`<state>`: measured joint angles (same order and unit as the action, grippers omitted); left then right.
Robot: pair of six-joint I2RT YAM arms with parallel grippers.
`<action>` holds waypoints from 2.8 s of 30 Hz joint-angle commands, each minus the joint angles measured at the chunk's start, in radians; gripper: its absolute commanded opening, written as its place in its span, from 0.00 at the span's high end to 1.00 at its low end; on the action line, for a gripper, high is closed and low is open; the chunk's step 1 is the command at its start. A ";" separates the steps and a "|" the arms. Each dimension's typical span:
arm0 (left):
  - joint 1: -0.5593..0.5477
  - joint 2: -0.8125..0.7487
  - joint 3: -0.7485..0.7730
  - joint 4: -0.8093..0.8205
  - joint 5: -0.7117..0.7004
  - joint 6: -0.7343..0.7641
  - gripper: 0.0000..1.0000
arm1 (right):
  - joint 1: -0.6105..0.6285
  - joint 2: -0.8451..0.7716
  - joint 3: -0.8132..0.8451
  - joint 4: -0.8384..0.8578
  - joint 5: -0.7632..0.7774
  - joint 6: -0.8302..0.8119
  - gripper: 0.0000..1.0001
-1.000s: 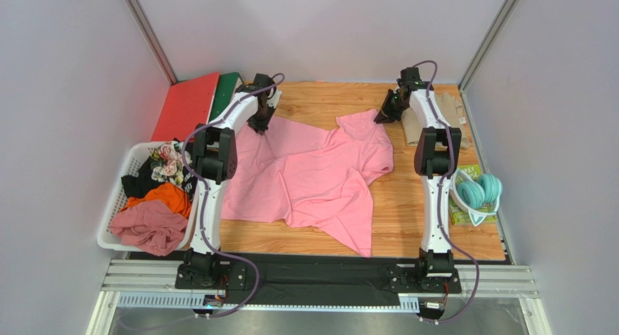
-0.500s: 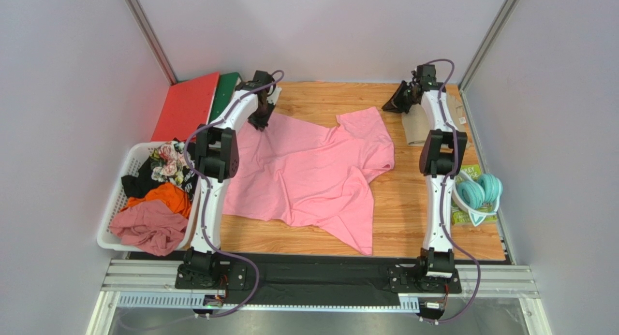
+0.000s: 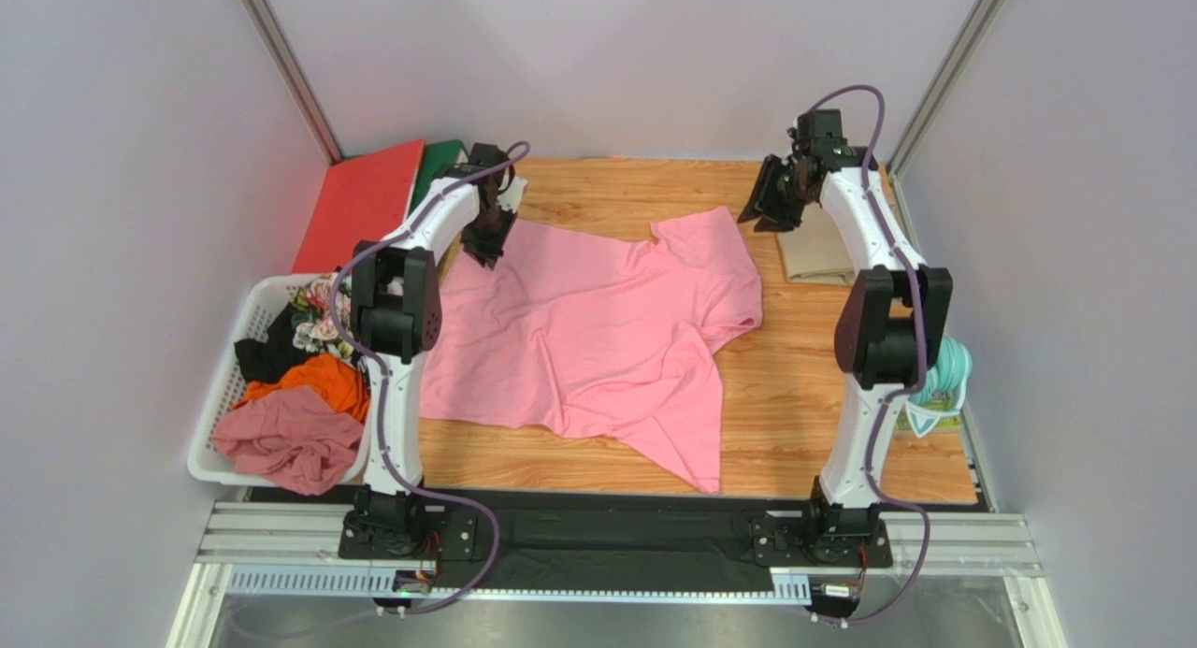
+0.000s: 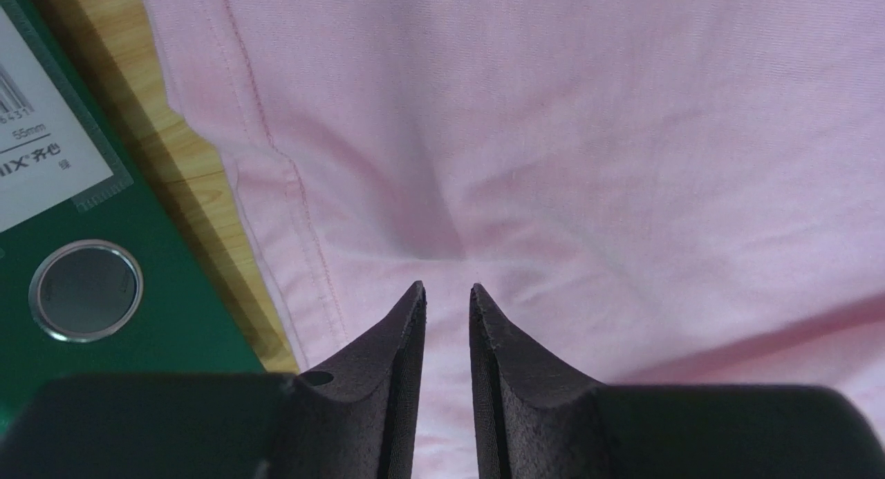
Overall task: Fold and stack the t-shirts
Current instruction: Flatten out the tshirt
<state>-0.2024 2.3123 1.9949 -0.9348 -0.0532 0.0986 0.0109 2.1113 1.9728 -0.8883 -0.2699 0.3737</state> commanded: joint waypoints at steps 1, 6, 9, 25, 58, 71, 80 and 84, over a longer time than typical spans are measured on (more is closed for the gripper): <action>0.000 -0.080 -0.019 0.008 0.024 -0.022 0.71 | -0.019 -0.089 -0.160 -0.026 0.152 -0.038 0.62; -0.002 -0.073 -0.016 0.010 0.036 -0.020 0.71 | -0.017 -0.089 -0.199 -0.123 0.230 -0.058 0.67; -0.002 -0.060 -0.002 0.004 0.036 -0.016 0.71 | -0.017 -0.122 -0.278 -0.103 0.224 -0.052 0.71; -0.012 -0.056 -0.010 -0.009 0.049 -0.008 0.72 | 0.044 -0.074 -0.401 -0.037 0.158 -0.016 0.76; -0.011 0.130 0.227 -0.093 0.010 -0.008 0.73 | 0.003 0.489 0.382 -0.239 0.185 0.005 0.81; -0.011 0.299 0.493 -0.159 -0.020 -0.005 0.72 | -0.058 0.530 0.541 -0.207 0.136 0.022 0.76; -0.012 0.139 0.444 -0.165 -0.008 -0.023 0.72 | -0.040 0.175 0.258 -0.152 0.144 0.008 0.47; -0.028 0.049 0.401 -0.177 -0.014 -0.010 0.72 | -0.023 -0.035 0.117 -0.155 0.165 -0.007 0.44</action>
<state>-0.2111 2.5374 2.4046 -1.0916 -0.0608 0.0910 -0.0334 2.3314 2.1632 -1.0737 -0.1307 0.3904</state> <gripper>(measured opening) 0.280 0.551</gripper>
